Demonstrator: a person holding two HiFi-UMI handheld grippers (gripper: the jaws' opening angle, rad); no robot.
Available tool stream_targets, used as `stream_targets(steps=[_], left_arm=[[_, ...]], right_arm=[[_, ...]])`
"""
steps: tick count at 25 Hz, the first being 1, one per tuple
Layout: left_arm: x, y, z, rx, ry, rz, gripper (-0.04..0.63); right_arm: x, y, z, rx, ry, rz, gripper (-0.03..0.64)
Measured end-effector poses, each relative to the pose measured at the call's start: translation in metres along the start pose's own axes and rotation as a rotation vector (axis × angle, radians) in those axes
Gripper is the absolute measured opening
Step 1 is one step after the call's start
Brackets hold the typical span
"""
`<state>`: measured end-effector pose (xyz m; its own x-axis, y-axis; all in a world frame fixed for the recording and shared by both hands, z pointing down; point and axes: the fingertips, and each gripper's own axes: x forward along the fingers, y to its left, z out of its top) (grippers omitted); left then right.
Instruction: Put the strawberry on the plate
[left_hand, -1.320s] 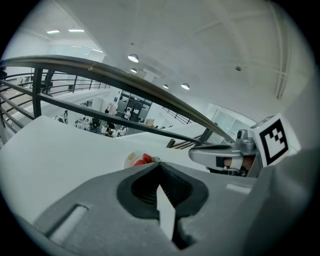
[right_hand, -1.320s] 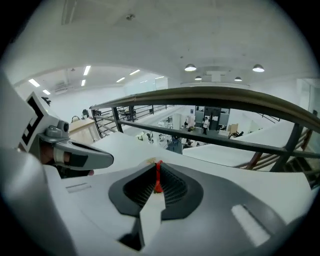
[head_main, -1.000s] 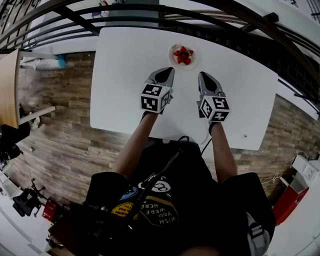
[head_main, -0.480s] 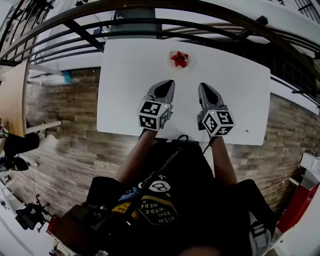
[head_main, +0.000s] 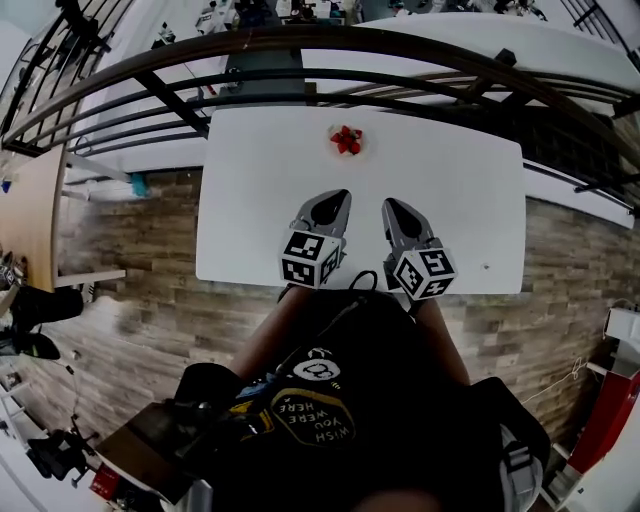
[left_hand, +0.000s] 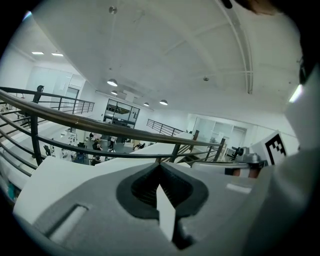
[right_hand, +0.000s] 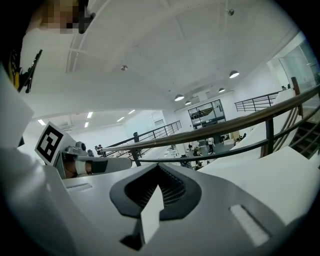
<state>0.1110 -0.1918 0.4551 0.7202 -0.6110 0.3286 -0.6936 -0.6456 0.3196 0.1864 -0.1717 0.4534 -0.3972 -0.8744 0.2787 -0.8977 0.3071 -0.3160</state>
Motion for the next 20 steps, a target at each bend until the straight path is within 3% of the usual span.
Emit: stream_targets(steps=[5, 20], left_arm=[[-0.004, -0.005, -0.003, -0.042, 0.001, 0.013, 0.002], [-0.006, -0.030, 0.008, -0.017, -0.070, 0.048, 0.002]], right_arm=[[-0.004, 0.006, 0.006, -0.044, 0.023, 0.060, 0.003], [-0.023, -0.003, 0.013, -0.046, 0.008, 0.083, 0.003]])
